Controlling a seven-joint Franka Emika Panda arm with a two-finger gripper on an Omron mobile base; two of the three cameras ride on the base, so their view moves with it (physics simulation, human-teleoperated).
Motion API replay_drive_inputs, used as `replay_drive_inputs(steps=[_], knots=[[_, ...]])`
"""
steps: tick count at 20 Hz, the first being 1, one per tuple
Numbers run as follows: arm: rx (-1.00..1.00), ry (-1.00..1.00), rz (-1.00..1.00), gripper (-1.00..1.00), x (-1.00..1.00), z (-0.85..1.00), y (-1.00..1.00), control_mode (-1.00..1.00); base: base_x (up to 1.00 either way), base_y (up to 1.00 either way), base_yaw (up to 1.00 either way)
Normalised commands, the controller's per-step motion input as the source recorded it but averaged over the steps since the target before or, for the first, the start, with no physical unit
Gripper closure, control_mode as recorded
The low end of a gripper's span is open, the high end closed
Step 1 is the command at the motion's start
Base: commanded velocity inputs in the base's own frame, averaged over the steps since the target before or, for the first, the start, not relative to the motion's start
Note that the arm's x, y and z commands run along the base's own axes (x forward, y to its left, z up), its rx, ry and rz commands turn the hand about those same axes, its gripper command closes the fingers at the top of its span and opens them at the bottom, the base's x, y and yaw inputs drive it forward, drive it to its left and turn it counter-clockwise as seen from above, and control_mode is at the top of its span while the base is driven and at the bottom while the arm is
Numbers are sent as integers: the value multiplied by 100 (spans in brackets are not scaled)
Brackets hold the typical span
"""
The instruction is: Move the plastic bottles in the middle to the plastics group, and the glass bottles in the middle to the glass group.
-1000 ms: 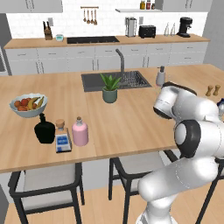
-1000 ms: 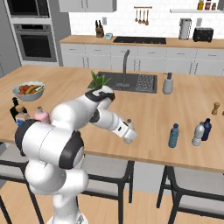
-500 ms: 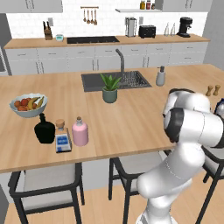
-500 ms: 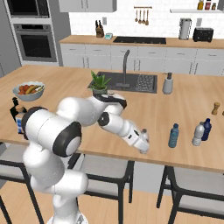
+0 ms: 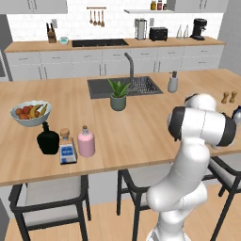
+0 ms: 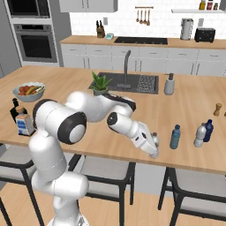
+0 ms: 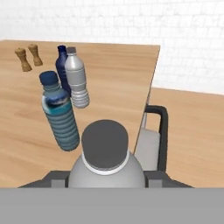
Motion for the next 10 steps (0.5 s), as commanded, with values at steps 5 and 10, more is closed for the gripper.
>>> replay_drive_inputs(steps=[5,10], knots=[[0,0,-7,100,15,-8,-9,-100,0,0,0],[0,0,-1,100,31,0,-16,-100,0,0,0]])
